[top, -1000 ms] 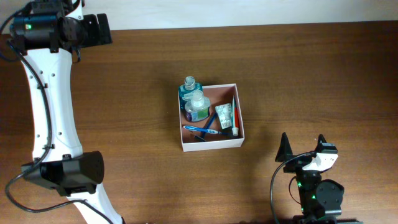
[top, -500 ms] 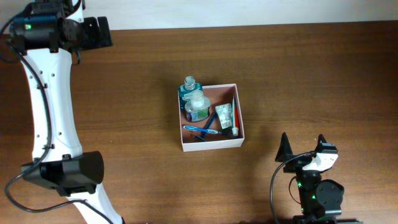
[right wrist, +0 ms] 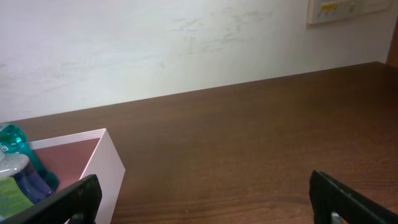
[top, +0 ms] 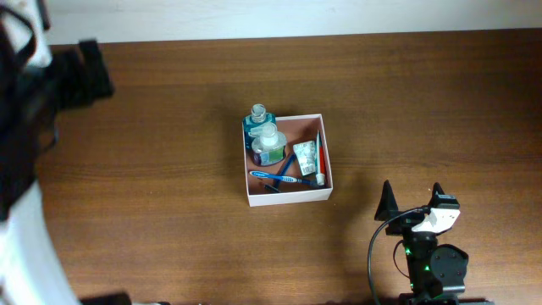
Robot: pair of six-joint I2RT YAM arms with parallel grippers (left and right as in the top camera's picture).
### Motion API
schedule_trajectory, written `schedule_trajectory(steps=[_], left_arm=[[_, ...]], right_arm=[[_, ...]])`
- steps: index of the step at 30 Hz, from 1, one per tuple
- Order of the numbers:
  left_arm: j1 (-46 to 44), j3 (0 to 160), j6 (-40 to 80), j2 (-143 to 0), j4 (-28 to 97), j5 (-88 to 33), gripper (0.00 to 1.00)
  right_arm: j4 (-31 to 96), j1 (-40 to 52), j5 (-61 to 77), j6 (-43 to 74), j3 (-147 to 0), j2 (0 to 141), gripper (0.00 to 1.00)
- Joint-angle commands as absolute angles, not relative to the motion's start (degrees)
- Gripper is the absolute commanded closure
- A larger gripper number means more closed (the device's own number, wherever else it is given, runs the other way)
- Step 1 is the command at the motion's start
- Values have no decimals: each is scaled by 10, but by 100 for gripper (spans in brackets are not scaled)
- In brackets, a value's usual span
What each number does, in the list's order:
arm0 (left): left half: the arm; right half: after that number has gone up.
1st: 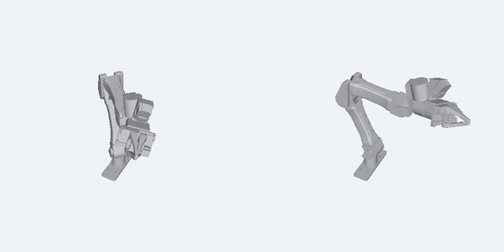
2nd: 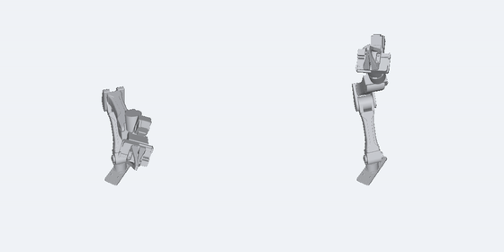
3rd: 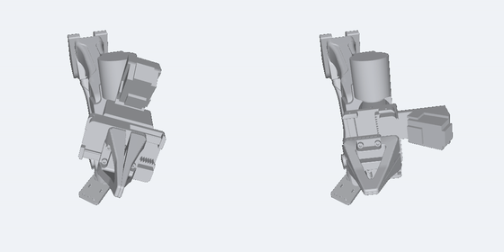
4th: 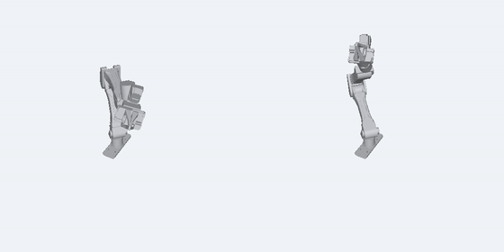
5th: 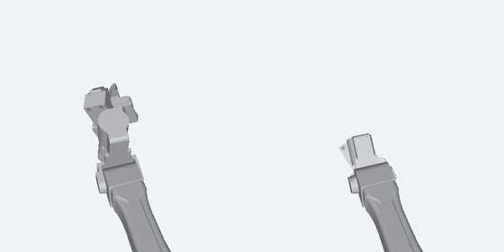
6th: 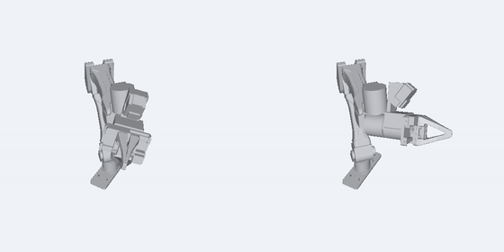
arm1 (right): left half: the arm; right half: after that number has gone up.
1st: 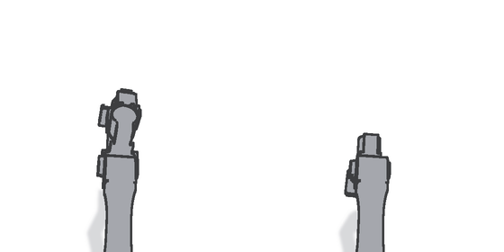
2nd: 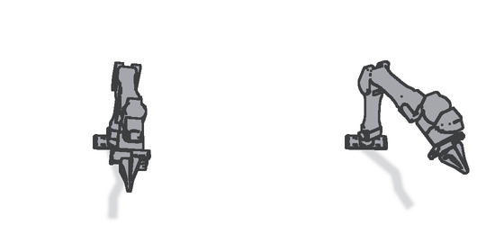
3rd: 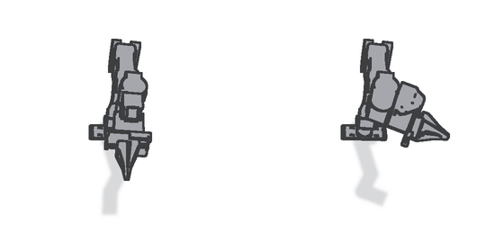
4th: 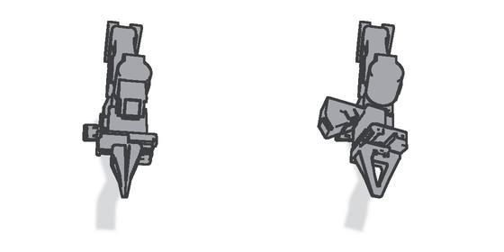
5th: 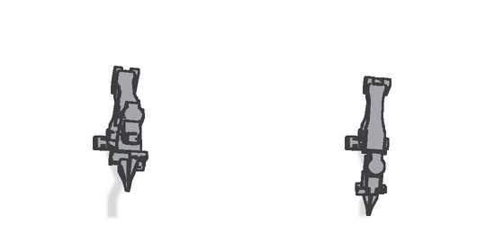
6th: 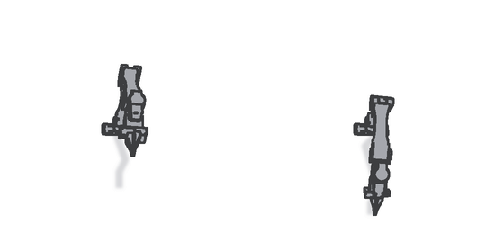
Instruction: Pack container
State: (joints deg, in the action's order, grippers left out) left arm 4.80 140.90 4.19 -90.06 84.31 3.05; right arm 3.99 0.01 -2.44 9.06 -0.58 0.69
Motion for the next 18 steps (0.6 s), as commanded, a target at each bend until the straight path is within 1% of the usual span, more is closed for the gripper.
schedule_trajectory(steps=[1, 4, 7, 8, 11, 13, 15, 16, 18], left_arm=[[32, 1387, 49, -846, 852, 45, 1], [21, 1326, 49, -770, 843, 69, 1], [20, 1231, 49, -684, 809, 75, 1], [20, 1157, 49, -628, 772, 76, 1], [20, 1017, 49, -529, 691, 76, 0], [20, 881, 49, -441, 602, 80, 1], [20, 778, 49, -378, 523, 80, 1], [20, 704, 49, -334, 465, 80, 1], [20, 618, 49, -286, 399, 80, 1]], right_arm=[[45, -5, -21, 95, -3, 2, 2], [45, -5, -21, 95, -3, 2, 2], [45, -5, -21, 95, -3, 2, 2], [45, -5, -21, 95, -3, 2, 2], [45, -5, -21, 95, -3, 2, 2], [45, -5, -21, 95, -3, 2, 2], [45, -5, -21, 95, -3, 2, 2], [45, -5, -21, 95, -3, 2, 2], [45, -5, -21, 95, -3, 2, 2]])
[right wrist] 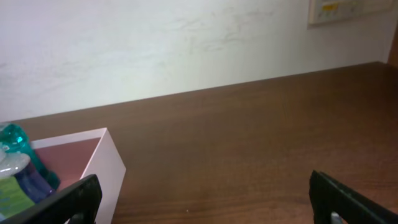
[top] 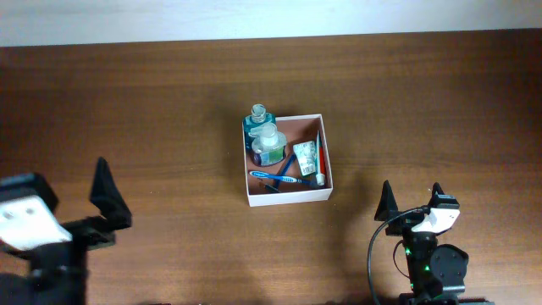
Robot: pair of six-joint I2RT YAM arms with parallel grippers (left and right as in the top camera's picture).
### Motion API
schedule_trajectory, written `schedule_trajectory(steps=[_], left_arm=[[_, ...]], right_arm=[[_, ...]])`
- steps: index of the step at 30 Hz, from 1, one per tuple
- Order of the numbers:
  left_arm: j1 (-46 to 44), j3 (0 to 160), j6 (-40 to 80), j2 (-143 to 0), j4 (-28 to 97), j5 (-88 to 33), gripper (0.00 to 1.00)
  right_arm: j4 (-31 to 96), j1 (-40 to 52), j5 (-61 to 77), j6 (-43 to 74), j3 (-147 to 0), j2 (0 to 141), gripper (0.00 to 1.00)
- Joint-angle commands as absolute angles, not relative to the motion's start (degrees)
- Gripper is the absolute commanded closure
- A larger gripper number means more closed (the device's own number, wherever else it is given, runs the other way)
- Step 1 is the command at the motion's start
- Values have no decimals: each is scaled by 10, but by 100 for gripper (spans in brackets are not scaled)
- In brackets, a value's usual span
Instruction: Pack container
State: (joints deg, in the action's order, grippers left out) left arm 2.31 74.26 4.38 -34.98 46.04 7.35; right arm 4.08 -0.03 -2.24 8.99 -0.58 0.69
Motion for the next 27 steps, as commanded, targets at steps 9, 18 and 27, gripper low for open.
schedule_trajectory(steps=[9, 18, 27], left_arm=[[20, 294, 49, -115, 149, 78, 1], [20, 138, 50, -3, 35, 77, 1], [20, 46, 50, -3, -68, 67, 1]], right_arm=[[45, -5, -21, 95, -3, 2, 2], [45, -5, -21, 95, -3, 2, 2], [45, -5, -21, 95, -3, 2, 2]])
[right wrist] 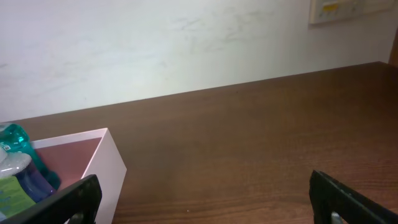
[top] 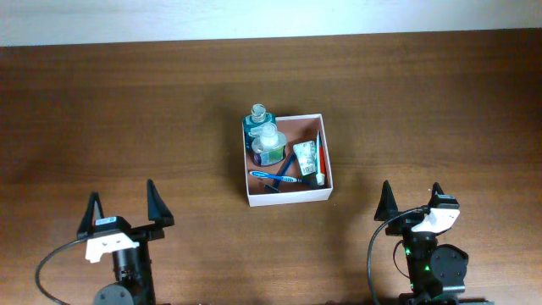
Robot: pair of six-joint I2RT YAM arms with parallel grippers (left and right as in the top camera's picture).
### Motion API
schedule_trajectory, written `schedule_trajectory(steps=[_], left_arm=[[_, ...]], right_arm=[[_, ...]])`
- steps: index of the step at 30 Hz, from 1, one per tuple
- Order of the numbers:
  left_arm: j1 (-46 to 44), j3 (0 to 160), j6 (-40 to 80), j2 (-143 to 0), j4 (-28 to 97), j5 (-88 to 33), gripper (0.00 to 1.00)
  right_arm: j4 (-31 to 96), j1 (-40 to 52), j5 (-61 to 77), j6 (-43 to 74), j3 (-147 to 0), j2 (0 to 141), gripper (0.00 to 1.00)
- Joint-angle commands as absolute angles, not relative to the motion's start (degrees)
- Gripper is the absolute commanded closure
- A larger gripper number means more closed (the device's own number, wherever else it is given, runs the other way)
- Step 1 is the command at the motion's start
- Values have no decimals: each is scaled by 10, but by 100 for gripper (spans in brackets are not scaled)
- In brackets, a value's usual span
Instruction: Pack container
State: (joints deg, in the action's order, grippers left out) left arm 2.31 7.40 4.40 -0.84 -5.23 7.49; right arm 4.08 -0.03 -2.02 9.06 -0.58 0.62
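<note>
A white box (top: 326, 174) stands mid-table, holding two bottles (top: 266, 144), a blue toothbrush (top: 275, 177), a tube (top: 306, 158) and a red stick. In the right wrist view the box corner (right wrist: 106, 165) and a teal bottle (right wrist: 15, 144) show at lower left. My left gripper (top: 123, 207) rests open at the front left of the table, empty. My right gripper (top: 411, 196) rests open at the front right, its fingers (right wrist: 348, 199) wide apart with only bare wood between them.
The brown wooden table (top: 423, 102) runs back to a white wall (right wrist: 186, 43). A wall plate (right wrist: 348, 9) shows at the upper right of the right wrist view.
My left arm has moved from the left edge to a rest pose at the front left, gripper open and pointing to the back. The right arm and box are unchanged.
First my left arm loomed blurred along the table's left edge, high near the camera. Then its gripper stood lower at the far left front. Now it sits at the front left, open. The packed box and my right gripper stayed put throughout.
</note>
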Motion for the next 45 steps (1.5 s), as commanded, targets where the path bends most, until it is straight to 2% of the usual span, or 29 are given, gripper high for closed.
schedule_trajectory(steps=[1, 7, 21, 28, 45], left_arm=[[20, 38, 50, -3, -74, 67, 1], [20, 5, 50, -3, -93, 42, 1], [21, 5, 50, -3, -10, -27, 1], [21, 5, 49, -3, 43, -26, 1], [21, 5, 49, -4, 44, -26, 0]], right_arm=[[45, -5, -21, 95, -3, 2, 2], [45, -5, -21, 95, -3, 2, 2], [45, -5, -21, 95, -3, 2, 2], [45, -5, -21, 95, -3, 2, 2], [45, -5, -21, 95, -3, 2, 2]])
